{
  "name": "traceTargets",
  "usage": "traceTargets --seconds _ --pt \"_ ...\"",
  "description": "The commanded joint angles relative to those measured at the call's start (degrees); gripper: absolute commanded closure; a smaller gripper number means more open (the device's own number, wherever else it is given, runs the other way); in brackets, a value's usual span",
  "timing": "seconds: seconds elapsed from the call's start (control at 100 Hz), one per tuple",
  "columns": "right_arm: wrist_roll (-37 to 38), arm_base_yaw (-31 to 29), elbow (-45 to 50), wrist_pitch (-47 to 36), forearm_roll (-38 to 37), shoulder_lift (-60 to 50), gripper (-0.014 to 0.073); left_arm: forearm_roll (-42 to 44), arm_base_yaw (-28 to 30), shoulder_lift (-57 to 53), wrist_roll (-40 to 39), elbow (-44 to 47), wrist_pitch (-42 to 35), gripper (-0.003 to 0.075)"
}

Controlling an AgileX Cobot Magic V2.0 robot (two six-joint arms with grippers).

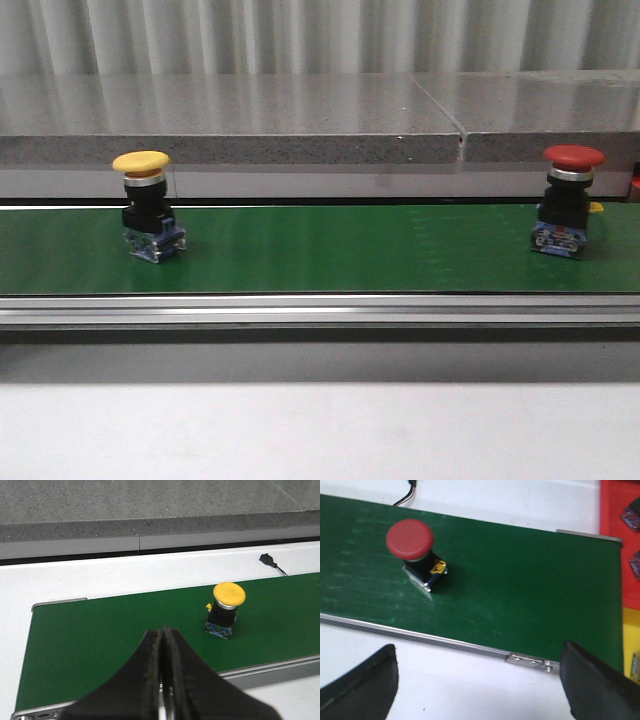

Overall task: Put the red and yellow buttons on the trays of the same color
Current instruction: 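Grasp the red button at the belt's end with the right gripper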

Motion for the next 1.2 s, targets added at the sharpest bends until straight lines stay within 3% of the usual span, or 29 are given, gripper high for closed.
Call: traceTargets --seconds 0.0,0.6,0.72,0.98,1.19 --pt "-0.88 1.70 -3.22 -3.07 0.78 2.97 -0.0051 -1.25 -0.43 0.07 0.00 -1.52 -3.29 0.0740" --pt "-0.92 4.10 -14.33 -5.36 -0.92 27.32 -0.0038 -1.25 -0.43 0.07 0.00 -1.52 -3.29 0.0740" --pt "-0.87 3.20 -16.49 -6.01 -0.92 30.56 0.0081 -1.25 -0.43 0.07 0.00 -1.52 -3.29 0.0740" --pt "-0.87 1.35 -21.59 -1.47 -1.14 32.32 0.0482 -1.25 -0.43 0.07 0.00 -1.52 -3.29 0.0740" --pt "-0.87 -4.37 -29.47 5.39 -1.14 32.32 0.0522 -1.25 -0.43 0.07 0.00 -1.52 -3.29 0.0740"
